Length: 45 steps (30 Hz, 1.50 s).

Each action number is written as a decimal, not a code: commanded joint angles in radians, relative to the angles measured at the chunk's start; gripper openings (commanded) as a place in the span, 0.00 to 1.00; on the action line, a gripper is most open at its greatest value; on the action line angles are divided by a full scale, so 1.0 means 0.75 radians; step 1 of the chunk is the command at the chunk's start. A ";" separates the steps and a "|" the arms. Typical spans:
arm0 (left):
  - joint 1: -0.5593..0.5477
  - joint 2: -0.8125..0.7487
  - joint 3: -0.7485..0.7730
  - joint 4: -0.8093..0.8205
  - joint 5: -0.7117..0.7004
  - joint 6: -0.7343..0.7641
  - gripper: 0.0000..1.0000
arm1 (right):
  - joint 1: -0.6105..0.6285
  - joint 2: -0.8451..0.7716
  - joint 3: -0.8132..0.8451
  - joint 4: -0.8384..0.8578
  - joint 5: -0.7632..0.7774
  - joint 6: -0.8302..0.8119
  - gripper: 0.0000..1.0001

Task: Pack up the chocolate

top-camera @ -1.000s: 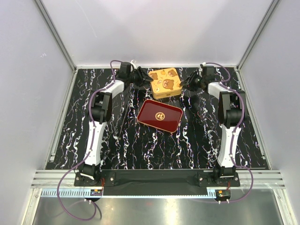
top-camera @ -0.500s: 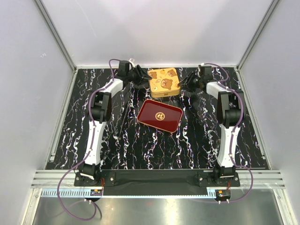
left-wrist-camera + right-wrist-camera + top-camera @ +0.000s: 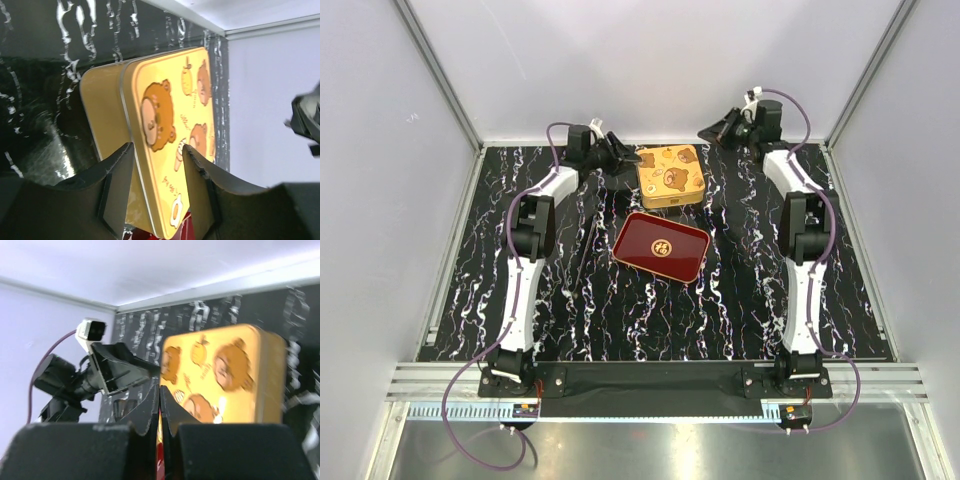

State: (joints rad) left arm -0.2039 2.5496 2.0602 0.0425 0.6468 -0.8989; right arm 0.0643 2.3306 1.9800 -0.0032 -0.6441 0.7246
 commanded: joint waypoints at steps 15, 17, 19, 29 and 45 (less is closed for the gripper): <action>-0.008 0.051 0.104 0.042 0.060 0.020 0.43 | 0.072 0.455 0.250 0.172 -0.166 0.230 0.08; 0.000 0.041 0.106 0.027 0.060 0.027 0.43 | 0.072 0.449 0.272 0.180 -0.174 0.245 0.09; 0.014 0.020 0.123 0.001 0.064 0.035 0.43 | 0.072 0.437 0.307 0.182 -0.198 0.261 0.10; 0.026 -0.604 -0.038 -0.367 -0.015 0.355 0.50 | 0.074 -0.249 -0.038 -0.087 -0.091 0.043 0.50; -0.194 -1.659 -1.078 -0.355 -0.169 0.603 0.99 | 0.111 -1.365 -0.768 -0.785 0.597 -0.428 0.99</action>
State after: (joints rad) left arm -0.3202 1.3029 1.3174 -0.1928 0.5591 -0.4911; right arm 0.1440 1.3354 1.4502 -0.4919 -0.3462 0.4522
